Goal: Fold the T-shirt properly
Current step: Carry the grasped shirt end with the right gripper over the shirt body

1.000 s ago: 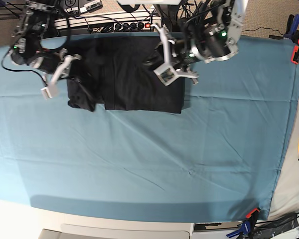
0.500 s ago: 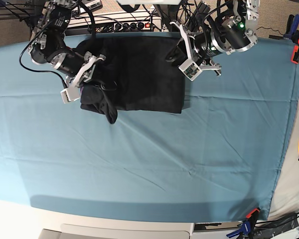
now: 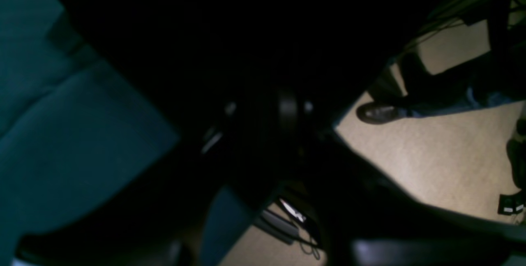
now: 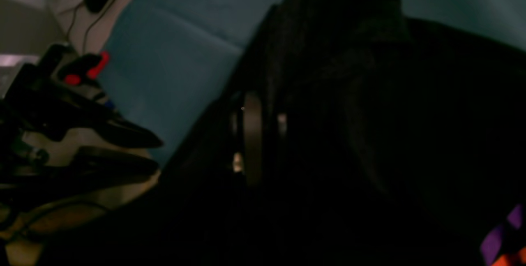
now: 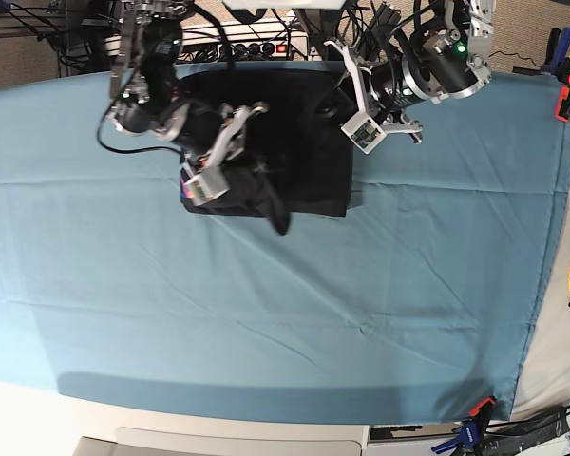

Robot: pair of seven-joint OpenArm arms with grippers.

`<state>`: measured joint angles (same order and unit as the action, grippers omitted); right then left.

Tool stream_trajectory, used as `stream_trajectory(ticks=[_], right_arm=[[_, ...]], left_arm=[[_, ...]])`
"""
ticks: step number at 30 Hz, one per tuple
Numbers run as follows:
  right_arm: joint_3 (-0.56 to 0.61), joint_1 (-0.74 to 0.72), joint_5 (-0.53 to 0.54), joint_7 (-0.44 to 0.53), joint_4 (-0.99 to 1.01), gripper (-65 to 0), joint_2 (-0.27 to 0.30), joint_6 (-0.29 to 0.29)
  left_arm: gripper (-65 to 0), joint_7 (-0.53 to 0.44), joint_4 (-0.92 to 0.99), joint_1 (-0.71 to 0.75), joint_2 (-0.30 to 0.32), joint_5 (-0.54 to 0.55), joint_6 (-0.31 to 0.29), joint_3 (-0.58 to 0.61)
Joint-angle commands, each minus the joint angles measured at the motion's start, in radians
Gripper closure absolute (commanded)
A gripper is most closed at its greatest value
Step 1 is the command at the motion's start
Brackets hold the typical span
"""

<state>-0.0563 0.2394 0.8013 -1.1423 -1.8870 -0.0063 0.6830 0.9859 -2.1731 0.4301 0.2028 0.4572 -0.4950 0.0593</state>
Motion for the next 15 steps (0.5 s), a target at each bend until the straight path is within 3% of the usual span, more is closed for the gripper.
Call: stream_trajectory(ticks=[1,6,15], right_arm=[[0.019,-0.007,0.005,0.042,-0.019,0.0,-0.002,0.002],[0.084,-0.006,-0.099,0.073,-0.018,0.0,-0.002,-0.031],[0.089,-0.007,-0.114,0.084,-0.016,0.0,-0.002,-0.042]], left_arm=[[-14.2,-0.025,-0.020,0.000,0.000,0.013,-0.005,-0.003],[-14.2,-0.027,-0.020,-0.001,0.000,-0.042,-0.003,-0.057],[-14.2,-0.029,-0.020,-0.001,0.000,0.039,-0.004,-0.238]])
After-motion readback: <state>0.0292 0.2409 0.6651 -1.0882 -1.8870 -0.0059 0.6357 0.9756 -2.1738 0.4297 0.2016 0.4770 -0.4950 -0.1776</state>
